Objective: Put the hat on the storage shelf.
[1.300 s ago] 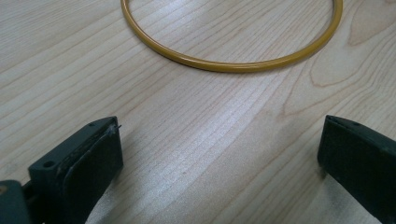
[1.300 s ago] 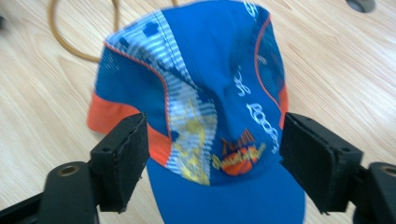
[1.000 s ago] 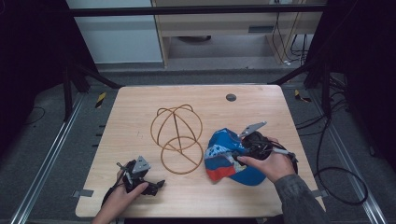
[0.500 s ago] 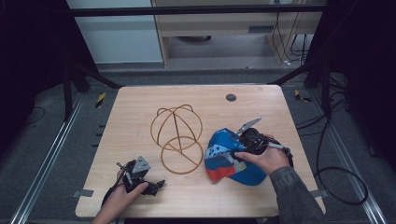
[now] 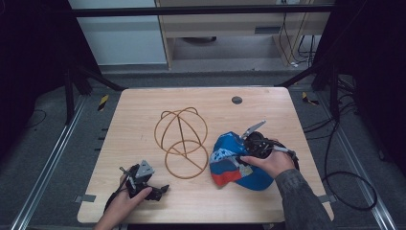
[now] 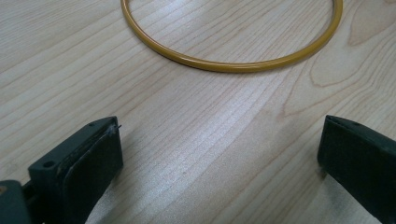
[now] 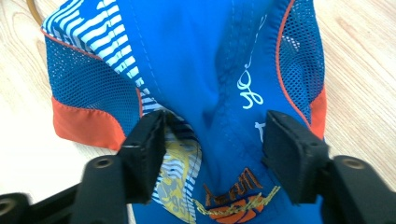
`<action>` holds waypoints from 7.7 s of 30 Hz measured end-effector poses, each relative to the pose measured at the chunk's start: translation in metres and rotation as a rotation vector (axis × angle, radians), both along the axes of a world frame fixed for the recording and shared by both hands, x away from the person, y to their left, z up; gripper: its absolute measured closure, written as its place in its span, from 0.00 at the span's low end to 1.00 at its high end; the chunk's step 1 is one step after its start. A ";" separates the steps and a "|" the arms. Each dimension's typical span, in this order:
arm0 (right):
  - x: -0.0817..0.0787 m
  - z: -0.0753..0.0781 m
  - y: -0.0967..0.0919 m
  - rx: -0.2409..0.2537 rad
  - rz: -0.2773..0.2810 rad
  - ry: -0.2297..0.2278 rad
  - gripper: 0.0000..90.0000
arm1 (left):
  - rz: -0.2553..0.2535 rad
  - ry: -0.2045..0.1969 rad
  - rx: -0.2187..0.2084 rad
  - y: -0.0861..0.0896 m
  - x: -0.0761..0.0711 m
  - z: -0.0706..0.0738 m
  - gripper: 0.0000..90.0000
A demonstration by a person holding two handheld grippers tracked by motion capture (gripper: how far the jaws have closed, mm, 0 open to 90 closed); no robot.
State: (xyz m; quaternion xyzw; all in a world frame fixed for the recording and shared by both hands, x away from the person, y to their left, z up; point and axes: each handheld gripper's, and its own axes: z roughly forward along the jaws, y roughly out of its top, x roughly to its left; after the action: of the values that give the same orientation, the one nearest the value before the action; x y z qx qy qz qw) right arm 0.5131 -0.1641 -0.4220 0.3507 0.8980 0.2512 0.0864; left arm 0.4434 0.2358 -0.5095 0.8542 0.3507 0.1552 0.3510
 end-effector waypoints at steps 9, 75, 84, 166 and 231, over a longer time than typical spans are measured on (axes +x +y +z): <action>0.003 -0.005 0.001 -0.012 0.033 0.007 0.83 | 0.000 0.000 0.000 0.000 0.000 0.000 0.00; -0.021 0.165 -0.027 0.053 0.091 -0.198 1.00 | 0.003 -0.002 -0.001 0.000 0.000 0.000 0.00; -0.033 0.190 -0.028 0.069 0.096 -0.264 1.00 | 0.002 0.000 0.000 0.000 0.000 0.000 0.00; -0.007 0.243 0.102 0.120 0.269 -0.417 1.00 | 0.005 -0.003 -0.001 0.000 0.000 0.000 0.00; 0.014 0.205 0.181 0.076 0.380 -0.323 1.00 | 0.002 -0.002 0.003 0.000 0.000 0.000 0.00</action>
State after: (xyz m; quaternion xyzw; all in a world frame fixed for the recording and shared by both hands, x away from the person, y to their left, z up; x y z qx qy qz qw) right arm 0.5272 0.0171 -0.2171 0.1341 0.9123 0.3494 0.1665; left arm 0.4431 0.2357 -0.5092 0.8541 0.3511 0.1570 0.3500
